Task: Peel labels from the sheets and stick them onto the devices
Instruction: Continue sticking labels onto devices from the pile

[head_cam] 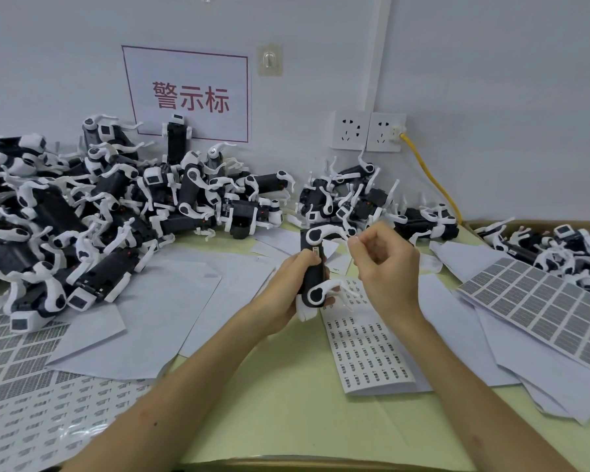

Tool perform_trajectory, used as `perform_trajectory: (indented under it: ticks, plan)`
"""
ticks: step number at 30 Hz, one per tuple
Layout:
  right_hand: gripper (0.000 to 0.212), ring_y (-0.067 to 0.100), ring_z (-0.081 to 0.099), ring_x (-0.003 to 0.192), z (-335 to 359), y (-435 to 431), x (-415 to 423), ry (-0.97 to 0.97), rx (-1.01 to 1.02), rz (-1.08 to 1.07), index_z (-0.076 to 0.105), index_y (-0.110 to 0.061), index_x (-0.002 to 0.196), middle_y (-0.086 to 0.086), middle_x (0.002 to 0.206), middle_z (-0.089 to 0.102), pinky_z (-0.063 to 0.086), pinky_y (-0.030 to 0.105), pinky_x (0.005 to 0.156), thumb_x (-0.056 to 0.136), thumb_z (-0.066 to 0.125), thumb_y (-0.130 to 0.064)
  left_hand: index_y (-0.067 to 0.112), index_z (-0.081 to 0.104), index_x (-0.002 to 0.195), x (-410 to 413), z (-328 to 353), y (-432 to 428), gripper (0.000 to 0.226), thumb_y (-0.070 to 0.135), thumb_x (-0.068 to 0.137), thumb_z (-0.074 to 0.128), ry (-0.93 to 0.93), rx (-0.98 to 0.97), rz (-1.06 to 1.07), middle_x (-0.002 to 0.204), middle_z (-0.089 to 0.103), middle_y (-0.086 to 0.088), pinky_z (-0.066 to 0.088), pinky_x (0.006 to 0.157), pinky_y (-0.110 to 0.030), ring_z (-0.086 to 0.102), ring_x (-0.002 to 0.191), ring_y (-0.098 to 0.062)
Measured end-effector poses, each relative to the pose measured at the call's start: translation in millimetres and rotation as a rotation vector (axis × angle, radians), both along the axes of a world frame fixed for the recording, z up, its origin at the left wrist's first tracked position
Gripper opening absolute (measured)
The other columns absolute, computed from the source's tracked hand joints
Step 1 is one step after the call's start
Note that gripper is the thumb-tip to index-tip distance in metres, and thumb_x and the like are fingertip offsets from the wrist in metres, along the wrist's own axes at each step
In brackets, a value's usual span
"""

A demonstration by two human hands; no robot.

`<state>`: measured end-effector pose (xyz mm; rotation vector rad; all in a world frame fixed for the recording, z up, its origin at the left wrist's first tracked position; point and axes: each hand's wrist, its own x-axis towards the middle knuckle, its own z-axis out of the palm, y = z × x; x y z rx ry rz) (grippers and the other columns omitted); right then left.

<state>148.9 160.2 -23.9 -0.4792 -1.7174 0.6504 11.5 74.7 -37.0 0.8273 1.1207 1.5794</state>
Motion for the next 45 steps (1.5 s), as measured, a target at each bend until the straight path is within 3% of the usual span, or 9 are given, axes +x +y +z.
perform_trajectory:
  ticks: [4, 8, 14, 17, 21, 31, 35, 39, 45]
  plan:
    - [0.023, 0.023, 0.05, 0.052, 0, 0, -1, 0.007, 0.0, 0.007, 0.057, -0.015, 0.073, -0.001, 0.058, 0.054, 0.043, 0.036, 0.051, 0.092, 0.069, -0.016, 0.01, 0.063, 0.095, -3, -1, -3, 0.029, 0.032, 0.076, 0.061, 0.001, -0.01, 0.018, 0.081, 0.063, -0.006, 0.055, 0.081, -0.04, 0.063, 0.072, -0.021]
    - [0.022, 0.017, 0.051, 0.053, -1, -2, -1, 0.011, 0.013, 0.034, 0.057, -0.018, 0.071, -0.003, 0.059, 0.056, 0.043, 0.029, 0.051, 0.09, 0.068, -0.018, 0.01, 0.061, 0.097, -6, -1, -3, 0.037, 0.04, 0.074, 0.063, -0.029, -0.032, 0.053, 0.08, 0.061, -0.004, 0.051, 0.066, -0.03, 0.057, 0.067, -0.018]
    - [0.022, 0.014, 0.048, 0.053, -1, -2, 0, 0.046, 0.016, 0.03, 0.057, -0.016, 0.072, -0.002, 0.059, 0.054, 0.042, 0.03, 0.05, 0.091, 0.067, -0.018, 0.012, 0.062, 0.091, -5, 2, 3, 0.03, 0.037, 0.098, 0.049, 0.06, -0.098, 0.196, 0.075, 0.064, -0.002, 0.044, 0.084, -0.042, 0.059, 0.066, -0.021]
    - [0.024, 0.006, 0.044, 0.053, 1, 0, 1, 0.081, -0.002, 0.015, 0.055, -0.02, 0.071, -0.009, 0.058, 0.051, 0.038, 0.023, 0.051, 0.091, 0.067, -0.016, 0.009, 0.059, 0.09, -5, 3, 1, 0.029, 0.035, 0.1, 0.049, -0.031, -0.057, 0.19, 0.071, 0.06, -0.003, 0.052, 0.083, -0.043, 0.061, 0.059, -0.018]
    - [0.026, 0.005, 0.044, 0.053, 1, 0, 1, 0.092, -0.002, 0.014, 0.054, -0.022, 0.07, -0.011, 0.057, 0.05, 0.037, 0.021, 0.052, 0.092, 0.067, -0.015, 0.011, 0.058, 0.089, -4, 4, -5, 0.027, 0.036, 0.099, 0.05, -0.118, -0.004, 0.134, 0.073, 0.058, -0.003, 0.054, 0.068, -0.035, 0.063, 0.054, -0.017]
    - [0.023, 0.006, 0.045, 0.054, 0, -1, 1, 0.068, 0.003, 0.019, 0.055, -0.018, 0.072, -0.009, 0.058, 0.051, 0.039, 0.024, 0.053, 0.091, 0.066, -0.018, 0.011, 0.057, 0.097, -3, 3, -6, 0.017, 0.024, 0.095, 0.047, -0.074, -0.007, 0.079, 0.079, 0.059, -0.004, 0.052, 0.078, -0.04, 0.064, 0.06, -0.021]
    - [0.022, 0.006, 0.045, 0.055, 0, -1, 1, 0.062, -0.003, 0.02, 0.055, -0.018, 0.072, -0.007, 0.059, 0.052, 0.039, 0.023, 0.053, 0.091, 0.066, -0.018, 0.01, 0.059, 0.097, -4, 1, -7, 0.03, 0.029, 0.074, 0.056, -0.062, 0.026, 0.05, 0.081, 0.058, -0.006, 0.051, 0.076, -0.039, 0.062, 0.063, -0.021]
    - [0.022, 0.007, 0.045, 0.054, 0, -1, 1, 0.061, -0.011, 0.026, 0.055, -0.016, 0.071, -0.003, 0.058, 0.053, 0.039, 0.024, 0.052, 0.09, 0.067, -0.018, 0.009, 0.061, 0.099, -3, 0, -8, 0.032, 0.03, 0.074, 0.057, -0.045, 0.056, 0.047, 0.08, 0.06, -0.004, 0.055, 0.082, -0.041, 0.066, 0.064, -0.022]
    - [0.023, 0.007, 0.046, 0.054, 0, -1, 1, 0.053, -0.013, 0.031, 0.055, -0.018, 0.071, -0.004, 0.059, 0.053, 0.039, 0.024, 0.052, 0.091, 0.066, -0.018, 0.009, 0.061, 0.099, -5, -1, -9, 0.031, 0.028, 0.074, 0.059, -0.052, 0.084, 0.028, 0.08, 0.062, -0.006, 0.059, 0.072, -0.037, 0.061, 0.07, -0.023]
